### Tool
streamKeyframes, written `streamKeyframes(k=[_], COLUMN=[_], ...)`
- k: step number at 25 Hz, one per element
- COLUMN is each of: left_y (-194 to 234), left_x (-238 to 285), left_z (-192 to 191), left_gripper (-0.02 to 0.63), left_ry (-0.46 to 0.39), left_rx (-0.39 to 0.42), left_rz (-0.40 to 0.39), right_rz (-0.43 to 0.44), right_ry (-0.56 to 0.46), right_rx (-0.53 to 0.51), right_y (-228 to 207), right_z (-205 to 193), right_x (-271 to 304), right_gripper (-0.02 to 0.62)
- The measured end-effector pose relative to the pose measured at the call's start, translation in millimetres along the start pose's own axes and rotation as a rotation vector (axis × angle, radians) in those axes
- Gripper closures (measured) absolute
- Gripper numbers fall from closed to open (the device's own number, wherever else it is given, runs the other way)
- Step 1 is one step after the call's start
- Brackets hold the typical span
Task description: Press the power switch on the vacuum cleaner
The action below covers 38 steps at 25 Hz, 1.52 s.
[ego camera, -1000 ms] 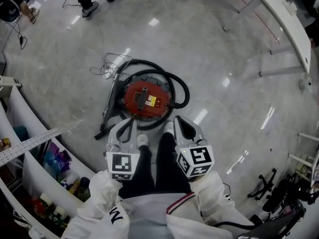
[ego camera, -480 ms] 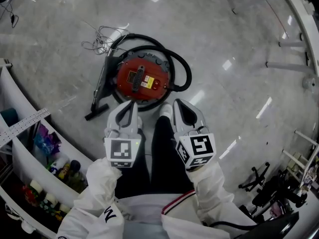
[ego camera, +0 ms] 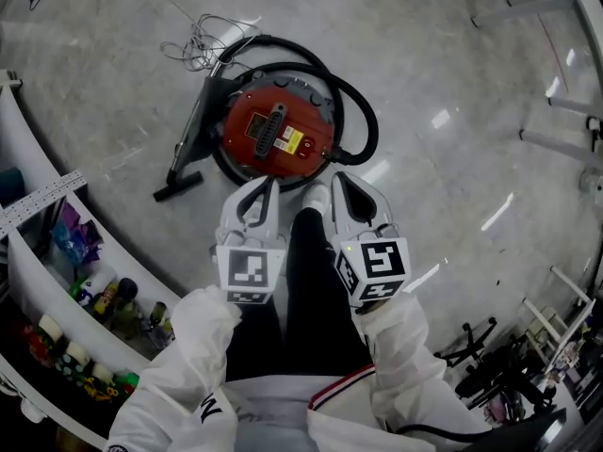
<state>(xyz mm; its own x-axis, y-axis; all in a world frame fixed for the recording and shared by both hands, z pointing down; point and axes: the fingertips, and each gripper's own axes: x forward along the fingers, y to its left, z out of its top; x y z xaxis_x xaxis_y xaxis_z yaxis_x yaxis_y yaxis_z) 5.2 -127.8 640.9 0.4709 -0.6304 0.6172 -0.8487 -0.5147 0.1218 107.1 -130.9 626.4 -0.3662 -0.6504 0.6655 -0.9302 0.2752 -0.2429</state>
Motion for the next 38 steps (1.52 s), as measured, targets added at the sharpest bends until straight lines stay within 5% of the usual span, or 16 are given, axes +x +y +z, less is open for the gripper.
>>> streamKeyframes(k=[11, 38], left_y=[4, 8], left_x=[38, 62], left_z=[-21, -66], left_gripper=[0.606, 0.606], left_ry=[0.002, 0.066], left_rx=[-0.084, -0.103], left_rz=[0.059, 0.059], right_rz=[0.022, 0.048], right_ry=[0.058, 0.170], right_rx=[-0.013, -0.021], right_y=[-19, -26], right_z=[-28, -100], right_x=[30, 104], right_gripper=[0.595, 0.595])
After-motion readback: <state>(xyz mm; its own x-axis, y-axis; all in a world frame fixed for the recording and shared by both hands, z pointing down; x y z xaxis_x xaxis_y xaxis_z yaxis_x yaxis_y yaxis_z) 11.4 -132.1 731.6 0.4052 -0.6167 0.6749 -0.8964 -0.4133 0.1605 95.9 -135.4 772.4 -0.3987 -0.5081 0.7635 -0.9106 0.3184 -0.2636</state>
